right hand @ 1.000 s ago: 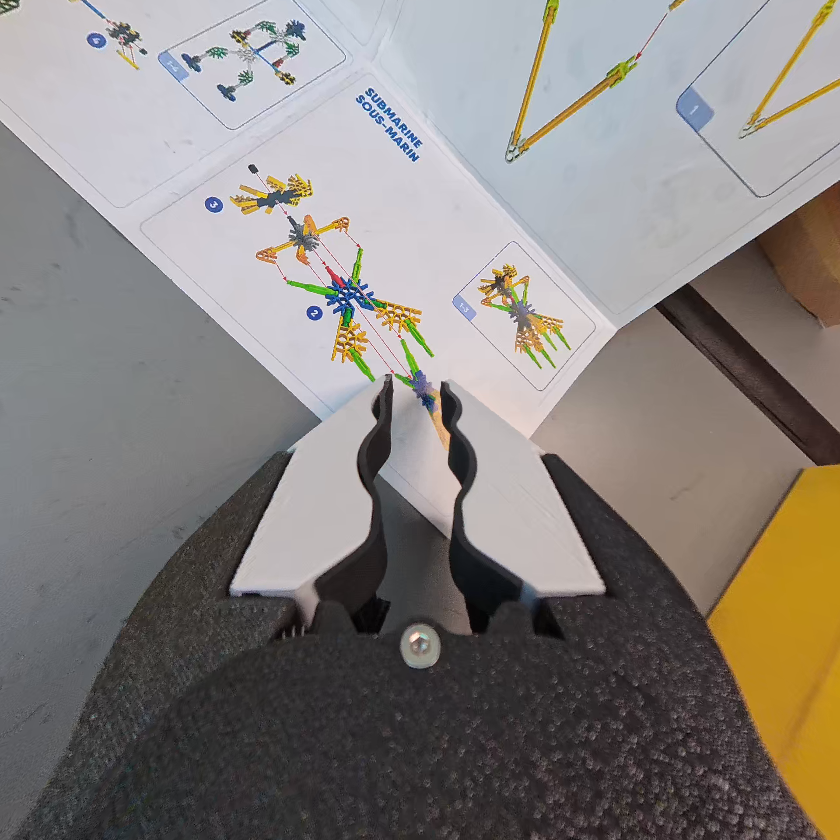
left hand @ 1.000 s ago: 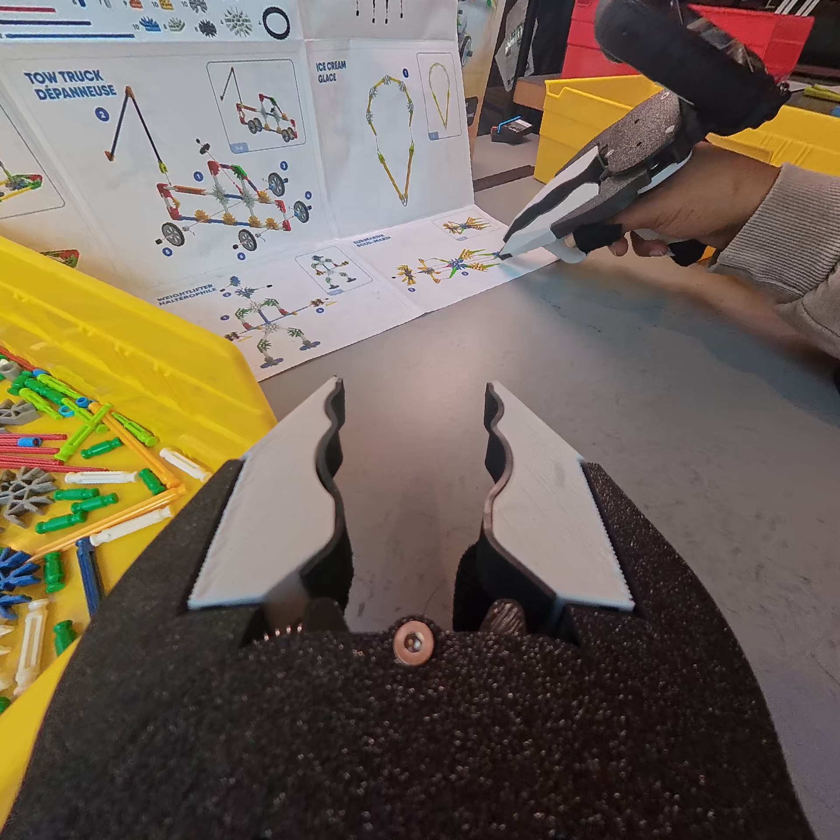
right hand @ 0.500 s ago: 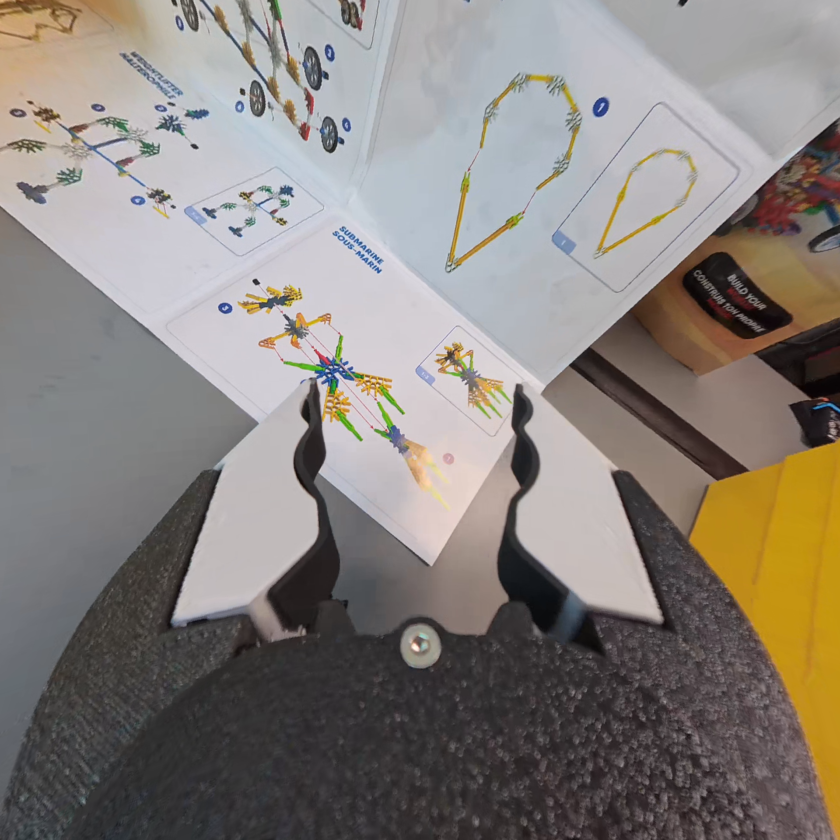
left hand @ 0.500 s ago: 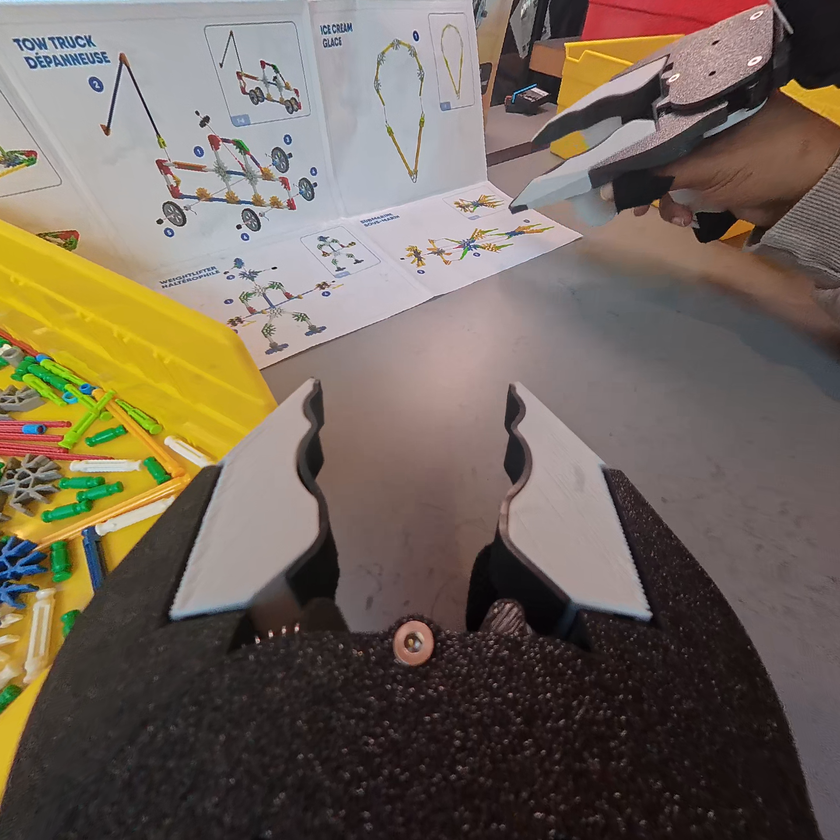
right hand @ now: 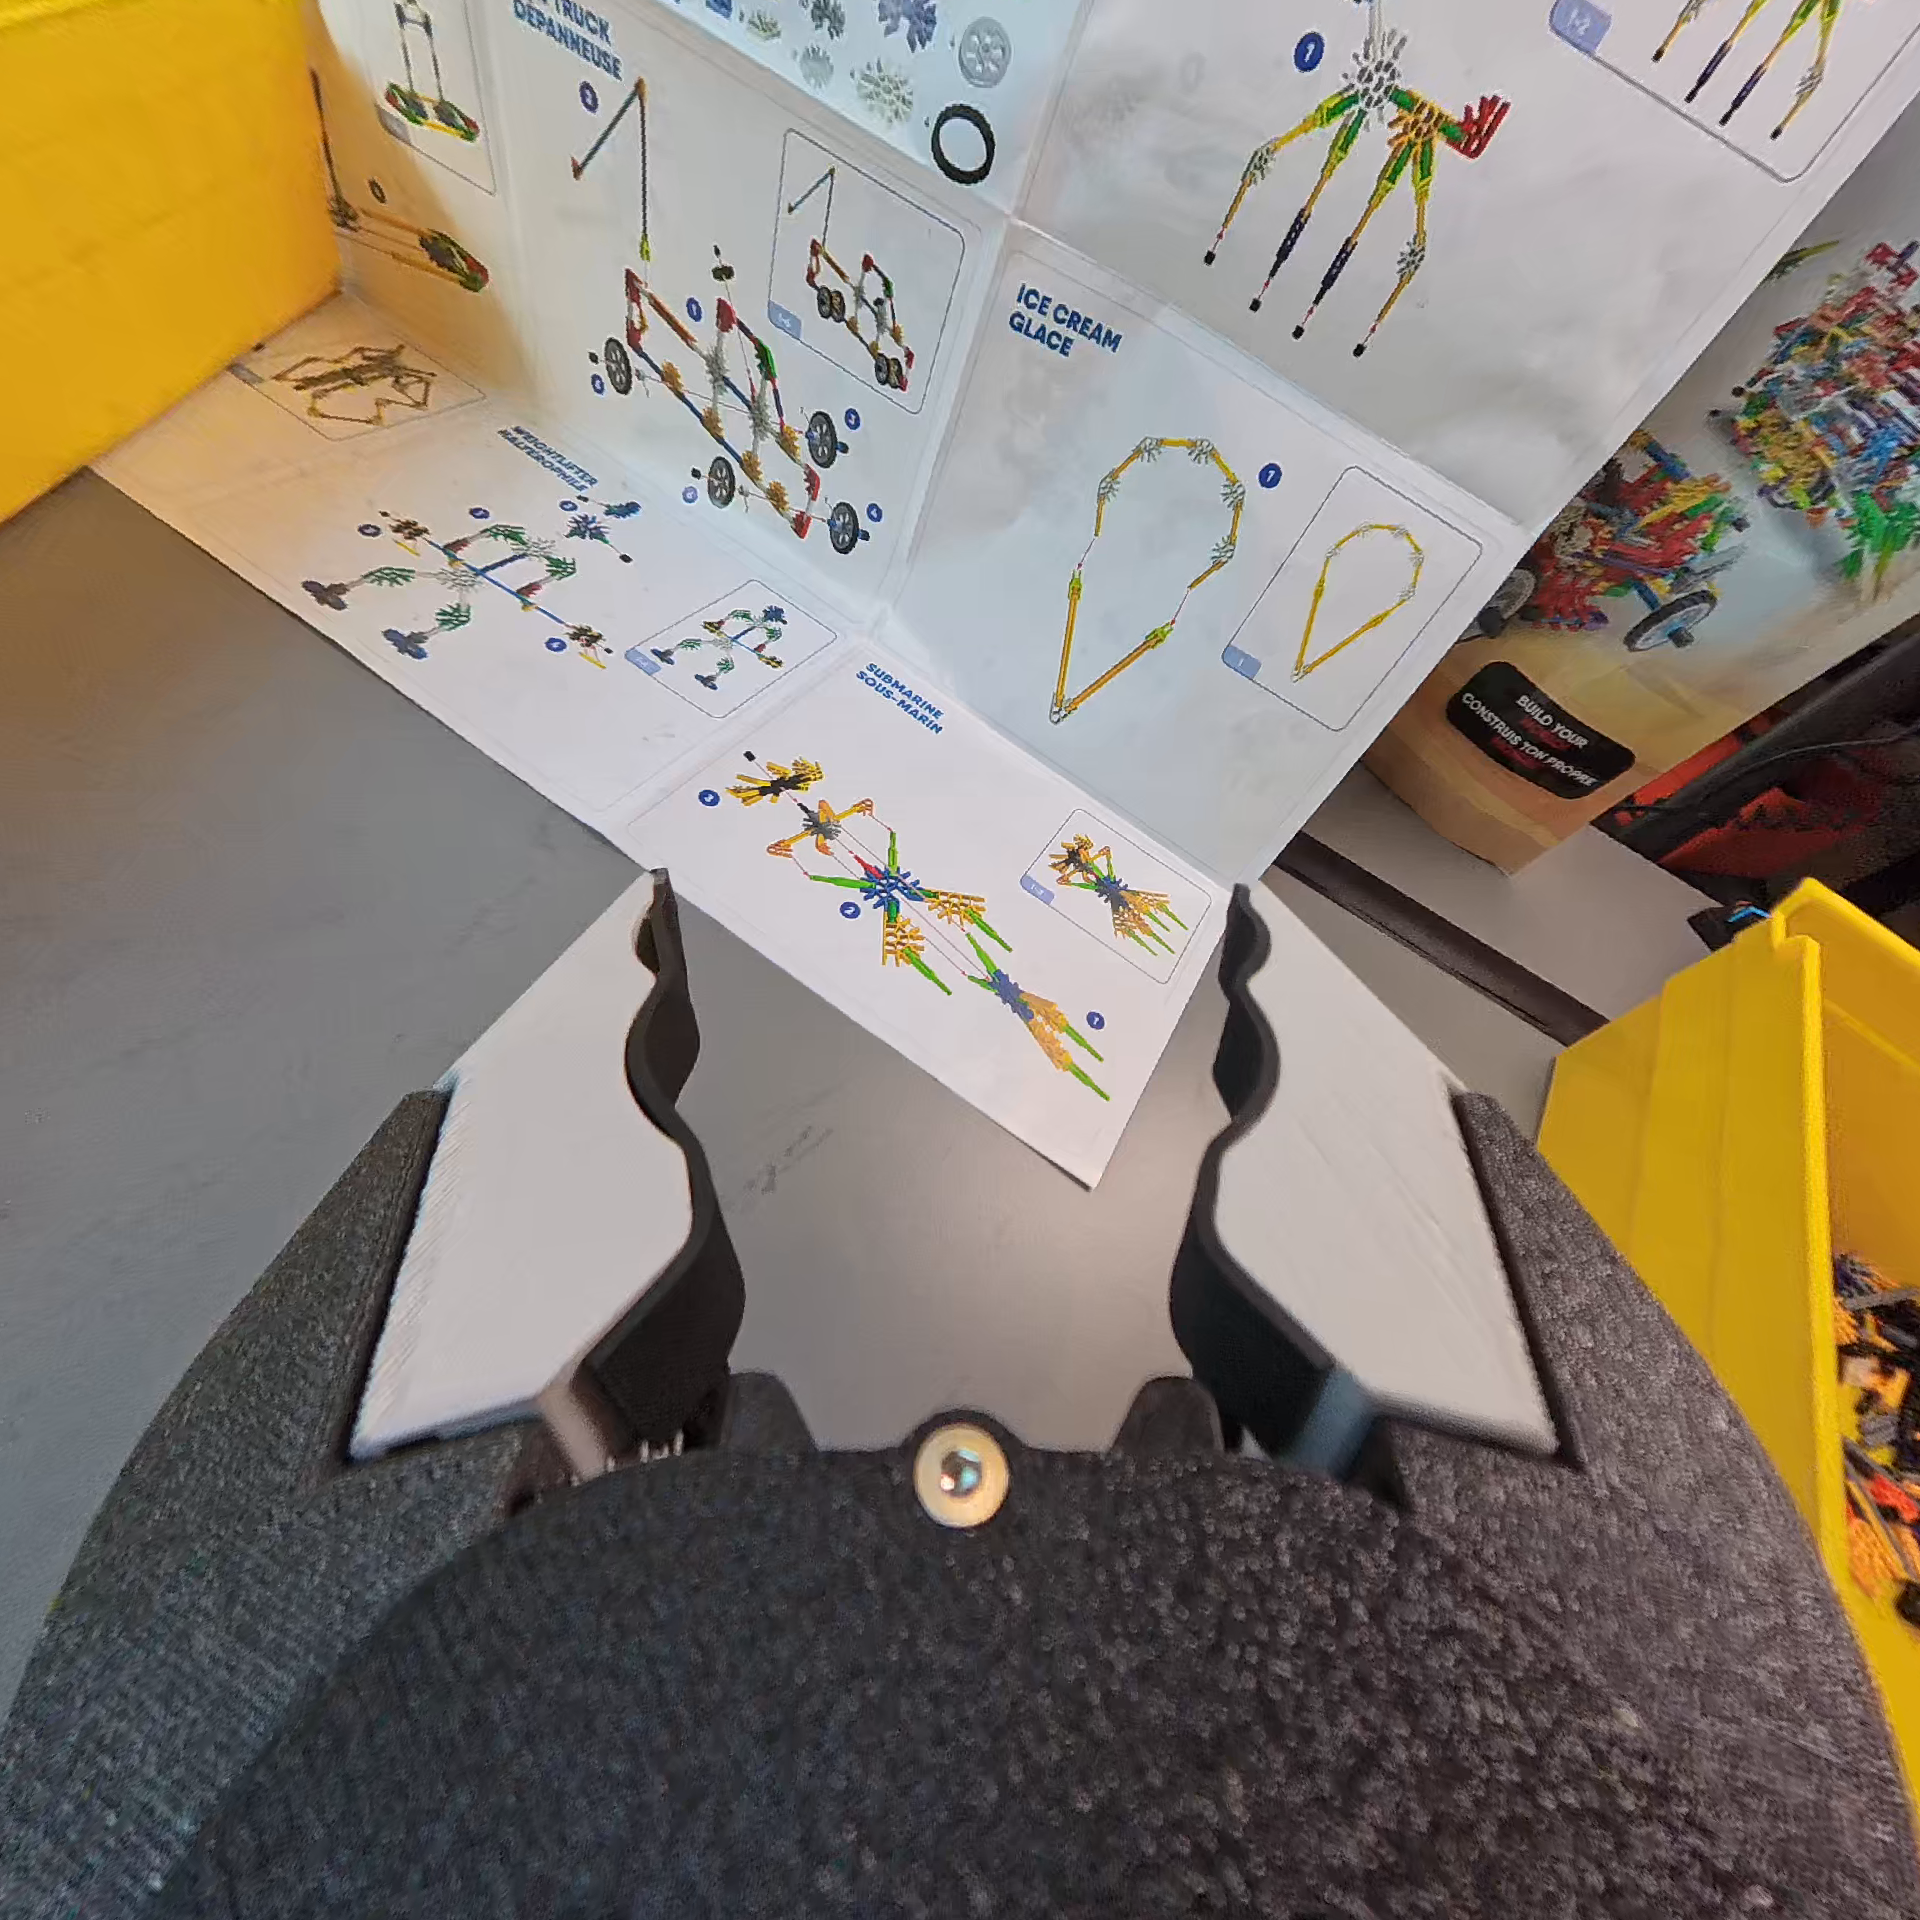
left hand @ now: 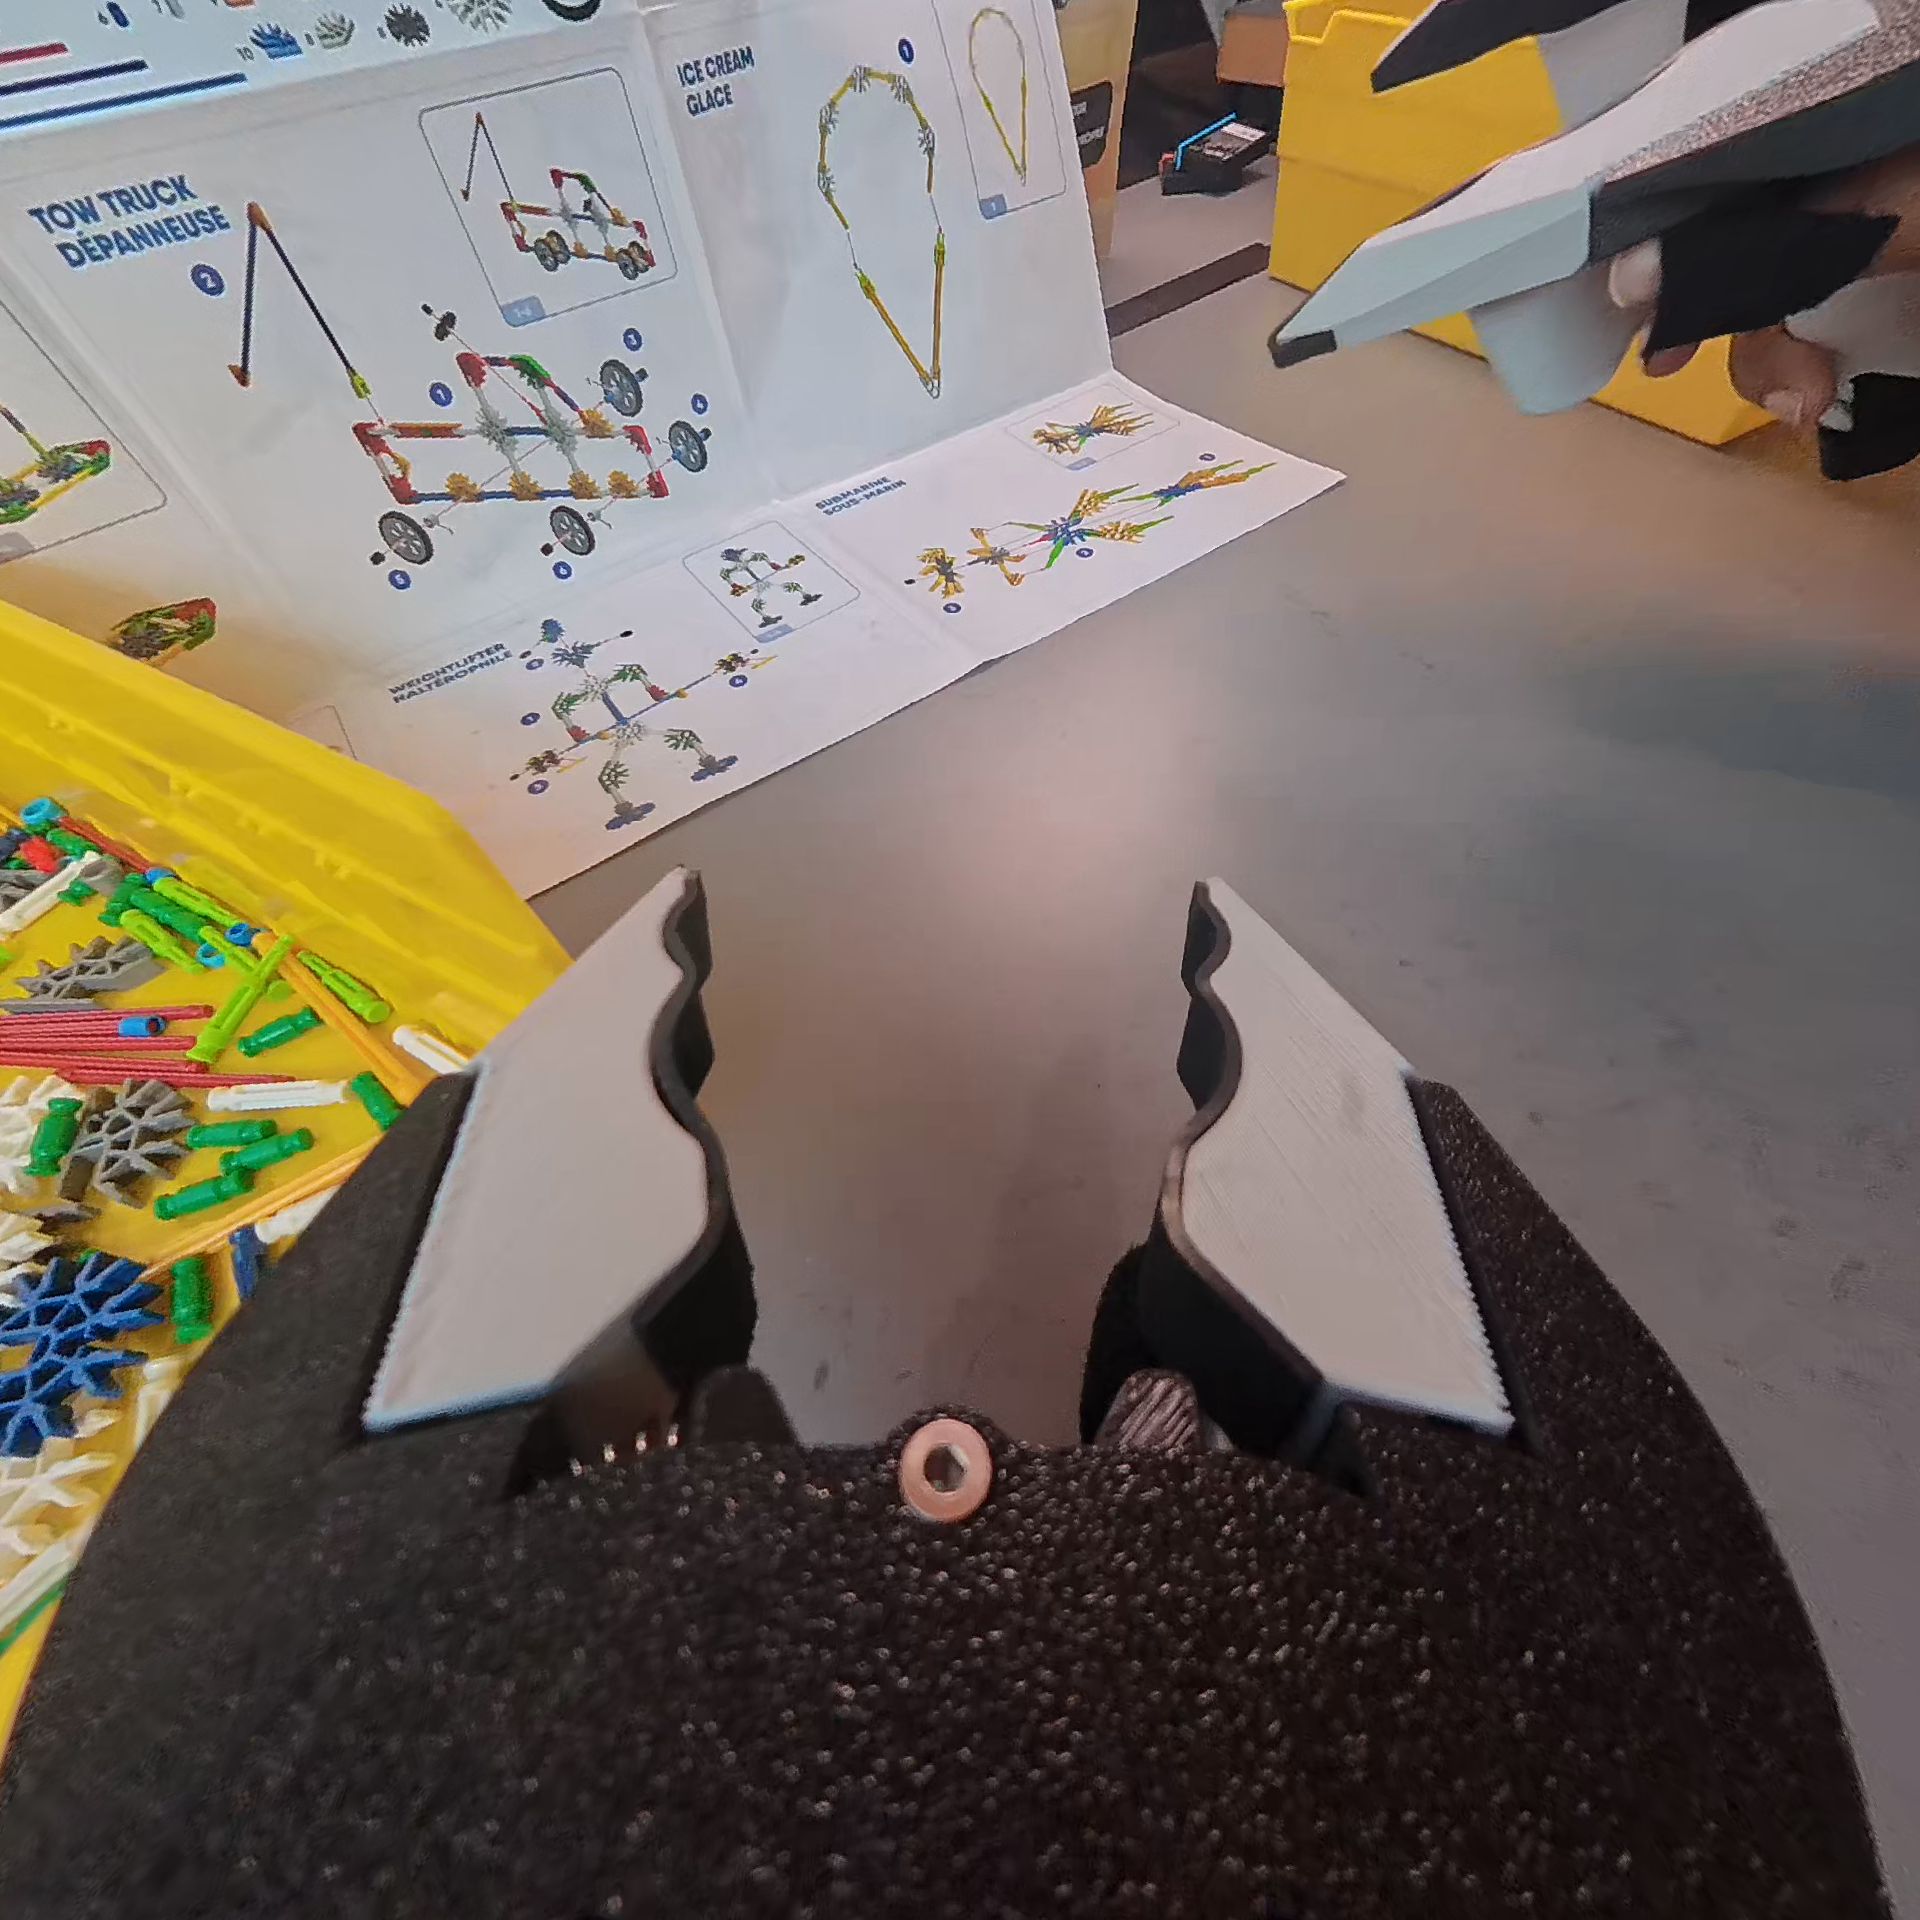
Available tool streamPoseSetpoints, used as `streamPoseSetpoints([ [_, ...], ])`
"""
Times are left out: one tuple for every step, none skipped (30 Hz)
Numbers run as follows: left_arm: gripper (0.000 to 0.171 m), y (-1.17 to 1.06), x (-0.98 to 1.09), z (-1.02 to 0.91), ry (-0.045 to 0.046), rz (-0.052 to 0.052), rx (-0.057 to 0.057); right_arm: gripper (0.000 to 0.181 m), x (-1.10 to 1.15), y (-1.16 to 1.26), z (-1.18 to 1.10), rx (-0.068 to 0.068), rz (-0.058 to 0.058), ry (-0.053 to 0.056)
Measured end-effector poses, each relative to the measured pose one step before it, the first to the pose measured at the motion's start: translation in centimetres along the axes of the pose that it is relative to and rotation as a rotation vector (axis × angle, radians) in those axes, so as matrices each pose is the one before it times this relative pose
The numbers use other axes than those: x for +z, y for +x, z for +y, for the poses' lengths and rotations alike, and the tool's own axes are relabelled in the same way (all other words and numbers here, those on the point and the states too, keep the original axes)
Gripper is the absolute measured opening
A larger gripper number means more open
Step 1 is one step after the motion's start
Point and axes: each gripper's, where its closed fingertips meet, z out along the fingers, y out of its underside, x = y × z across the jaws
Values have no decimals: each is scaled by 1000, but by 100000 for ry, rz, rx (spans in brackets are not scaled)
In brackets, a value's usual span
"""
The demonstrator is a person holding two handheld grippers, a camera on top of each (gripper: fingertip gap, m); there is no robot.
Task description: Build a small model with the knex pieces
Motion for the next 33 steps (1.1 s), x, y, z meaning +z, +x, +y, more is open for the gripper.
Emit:
streamPoseSetpoints([
  [91, 274, -85, -215, 361, 299, -608, 102, -884, -314, -45, 291, -342, 837],
  [91, 296, -92, -220, 150, 471, -655, 102, -970, -326, 45, 157, -285, 732],
  [91, 307, -132, -205, -203, 504, -892, 102, -1053, -363, 99, 361, -375, 796],
  [91, 307, -180, -204, -116, 432, -1277, 103, -1154, -452, 135, 857, -730, 978],
  [91, 391, -265, -188, 150, 599, -1593, 103, -1212, -473, 186, 1346, -610, 1151],
  [91, 405, -330, -123, 223, 337, -1670, 103, -1251, -505, 241, 1571, -706, 1096],
  [91, 329, -382, 19, 48, -499, -1413, 103, -1247, -527, 333, 1732, -829, 879],
  [91, 275, -397, 195, -275, -1195, -1093, 103, -1212, -501, 396, 1832, -605, 740],
  [91, 245, -420, 299, -408, -1450, -1180, 104, -1165, -522, 441, 1992, -756, 647],
  [91, 238, -429, 354, -154, -1593, -1682, 104, -1123, -526, 401, 2375, -773, 774],
  [91, 248, -434, 391, 159, -1591, -1943, 104, -1099, -590, 291, 2542, -1085, 1221],
  [91, 265, -402, 463, -5, -1384, -2213, 104, -1032, -549, 200, 2550, -658, 1434],
  [92, 309, -347, 505, -211, -912, -3099, 104, -957, -499, 120, 2294, -235, 1529],
  [94, 354, -329, 451, 2, -397, -3815, 103, -865, -473, 29, 2110, 32, 1689],
  [96, 302, -330, 374, 348, -485, -3605, 102, -781, -381, -4, 2012, 529, 1685],
  [99, 184, -321, 289, 552, -1216, -2502, 102, -676, -411, 13, 1782, 192, 1397],
  [101, 69, -308, 270, 416, -1890, -1320, 102, -584, -422, 91, 1610, 184, 938],
  [105, 3, -254, 266, -16, -2119, -611, 102, -501, -423, 116, 1195, 188, 718],
  [109, -2, -170, 253, -275, -2081, -69, 101, -449, -493, 90, 1145, -152, 911],
  [112, -29, -60, 149, -46, -2177, 362, 98, -375, -757, 44, 1363, -1332, 1286],
  [113, -15, 52, 0, 201, -2189, 840, 93, -275, -1063, -27, 1598, -2603, 1606],
  [115, 22, 167, -93, 289, -1923, 1499, 91, -117, -1162, 20, 1514, -2559, 1234],
  [115, 81, 316, -48, -233, -1487, 2303, 89, 57, -1292, 127, 395, -3013, 398],
  [115, 95, 442, 81, -1251, -1416, 2442, 85, 164, -1341, 145, -534, -3193, 70],
  [116, 149, 480, 93, -1614, -1147, 1807, 82, 248, -1219, 97, -880, -2745, 12],
  [116, 253, 439, 19, -1122, -476, 1497, 77, 283, -1239, 1, -943, -3085, 44],
  [116, 304, 413, -62, -671, -374, 1776, 70, 283, -1262, -138, -1087, -3570, 457],
  [115, 218, 409, -91, -521, -884, 2234, 64, 281, -1139, -226, -989, -2970, 389],
  [111, 157, 418, -80, -740, -1223, 2616, 52, 247, -1217, -363, -1146, -3636, 851],
  [106, 164, 451, -90, -1016, -1272, 2666, 41, 218, -1395, -526, -1087, -4820, 1414],
  [101, 144, 446, -131, -922, -1377, 2458, 28, 226, -1380, -585, -1075, -4610, 1395],
  [94, 135, 430, -238, -507, -1297, 2226, 19, 247, -1242, -602, -1708, -3695, 1361],
  [88, 143, 343, -295, -140, -995, 2064, 16, 302, -1019, -531, -2355, -2526, 796],
])
